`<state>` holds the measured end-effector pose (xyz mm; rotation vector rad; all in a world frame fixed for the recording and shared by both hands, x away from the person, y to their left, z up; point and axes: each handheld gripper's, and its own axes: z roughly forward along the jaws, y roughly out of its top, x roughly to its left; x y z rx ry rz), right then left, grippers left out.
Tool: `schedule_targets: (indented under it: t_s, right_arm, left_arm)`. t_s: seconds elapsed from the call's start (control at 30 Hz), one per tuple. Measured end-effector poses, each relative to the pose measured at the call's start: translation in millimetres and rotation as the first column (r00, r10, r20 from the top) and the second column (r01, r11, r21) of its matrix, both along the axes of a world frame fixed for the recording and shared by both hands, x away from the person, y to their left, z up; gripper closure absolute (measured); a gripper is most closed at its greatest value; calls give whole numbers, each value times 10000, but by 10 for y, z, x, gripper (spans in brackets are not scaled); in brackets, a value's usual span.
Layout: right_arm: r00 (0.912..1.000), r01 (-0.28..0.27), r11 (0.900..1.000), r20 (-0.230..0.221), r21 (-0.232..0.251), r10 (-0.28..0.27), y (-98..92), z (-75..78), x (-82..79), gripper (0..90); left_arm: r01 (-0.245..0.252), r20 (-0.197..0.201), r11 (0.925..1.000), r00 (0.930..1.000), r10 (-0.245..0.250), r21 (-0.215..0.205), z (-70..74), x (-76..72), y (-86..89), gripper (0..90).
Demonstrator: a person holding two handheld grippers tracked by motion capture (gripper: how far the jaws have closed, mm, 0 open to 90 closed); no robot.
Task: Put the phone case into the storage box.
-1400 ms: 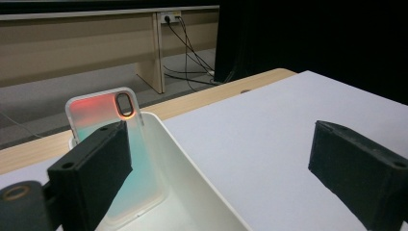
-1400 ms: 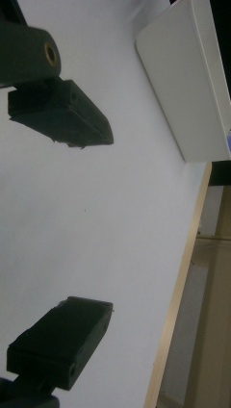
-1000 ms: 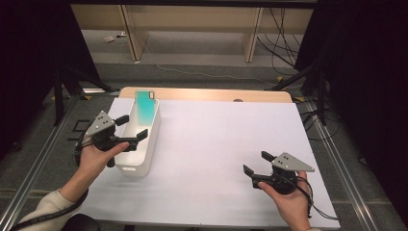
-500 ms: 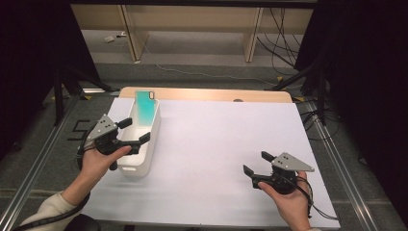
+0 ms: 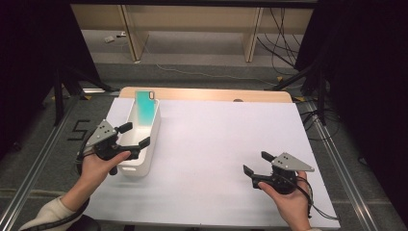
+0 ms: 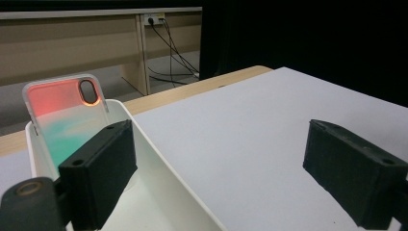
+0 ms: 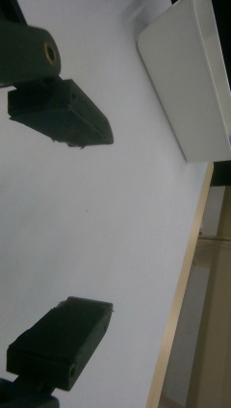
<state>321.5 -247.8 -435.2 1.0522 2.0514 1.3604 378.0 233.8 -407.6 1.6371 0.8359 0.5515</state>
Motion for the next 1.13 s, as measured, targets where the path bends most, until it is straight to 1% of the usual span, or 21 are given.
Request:
schedule_targets:
  t_s: [0.07, 0.1, 0.2, 0.23, 0.33, 0.37, 0.4, 0.43, 0.5, 0.53, 0.57, 0.67, 0.7, 0.77, 0.83, 0.87, 0.9, 0.97, 1.03, 1.07, 1.13]
  right_arm:
    - [10000, -10, 10000, 21, -29, 10, -1, -1, 1, 189]
    - [9999, -84, 9999, 79, 89, 83, 4, -8, 7, 189]
    - [9999, -98, 9999, 82, 115, 98, 5, -7, 5, 189]
    - [10000, -15, 10000, -69, -35, 14, -6, 11, -10, 189]
    - [10000, -14, 10000, -57, -10, 14, -4, 9, -9, 189]
    - [9999, -120, 9998, -22, 128, 120, 3, -1, 0, 189]
    - [9999, -113, 9999, -26, 130, 114, 3, 0, -1, 189]
    - [10000, -27, 10000, -78, -10, 27, -3, 10, -10, 189]
    - [10000, -18, 10000, -1, 49, 18, 0, 11, -10, 189]
    - [10000, -28, 10000, 90, -27, 29, -3, 8, -5, 190]
    - [10000, -18, 10000, 2, 49, 18, -1, 11, -10, 189]
    - [10000, -36, 10000, 12, 8, 36, -5, 11, -10, 190]
    - [9999, -59, 10000, 113, -46, 59, -7, 8, -5, 190]
    - [10000, -58, 10000, -5, -13, 58, -10, 13, -11, 189]
    - [10000, -46, 10000, -8, 7, 46, -13, 12, -10, 190]
    - [10000, -46, 10000, 72, -34, 46, -15, 9, -5, 190]
    - [10000, -40, 10000, -6, 44, 40, -12, 12, -9, 190]
    - [10000, -49, 10000, -20, 29, 49, -11, 12, -9, 190]
    - [10000, -55, 10000, -14, 29, 55, -10, 13, -10, 190]
    - [10000, -64, 9999, -67, -87, 63, -16, 19, -13, 190]
    - [10000, -73, 10000, -2, -18, 73, -10, 13, -10, 190]
  left_arm:
    - [13, 40, 10000, 10000, -13, -38, -12, -12, 0, 106]
    - [33, 70, 9999, 10000, -32, -101, -20, -17, -2, 106]
    - [5, 54, 10000, 10000, -5, -1, -35, -39, 0, 107]
    - [12, 60, 10000, 10000, -12, 4, -42, -44, 0, 107]
    - [0, 75, 10000, 10000, 0, 4, -60, -58, -3, 107]
    - [-9, 79, 10000, 10000, 9, 12, -67, -61, -4, 108]
    - [11, 120, 10000, 9999, -12, 29, -75, -62, -5, 107]
    - [-19, 160, 10000, 9999, 17, 89, -81, -69, -8, 108]
    - [-4, 237, 9999, 9997, 1, 137, -90, -83, -21, 109]
    - [47, 240, 9999, 9997, -50, 158, -94, -85, -25, 109]
    - [55, 228, 9999, 9997, -59, 158, -98, -88, -29, 109]
    - [40, 195, 9999, 9998, -43, 142, -115, -93, -35, 109]
    - [55, 177, 9999, 9998, -57, 140, -121, -93, -35, 109]
    - [85, 179, 9999, 9998, -88, 150, -129, -99, -34, 109]
    - [92, 202, 9999, 9998, -94, 134, -135, -107, -41, 110]
    - [102, 202, 9998, 9997, -105, 153, -139, -112, -44, 110]
    - [95, 208, 9998, 9997, -98, 155, -143, -116, -50, 111]
    - [109, 292, 9999, 9995, -112, 105, -156, -122, -57, 113]
    - [57, 437, 9999, 9990, -64, 163, -164, -143, -71, 118]
    - [80, 511, 9997, 9987, -91, 229, -164, -151, -74, 119]
    - [67, 488, 9997, 9988, -79, 250, -164, -171, -84, 121]
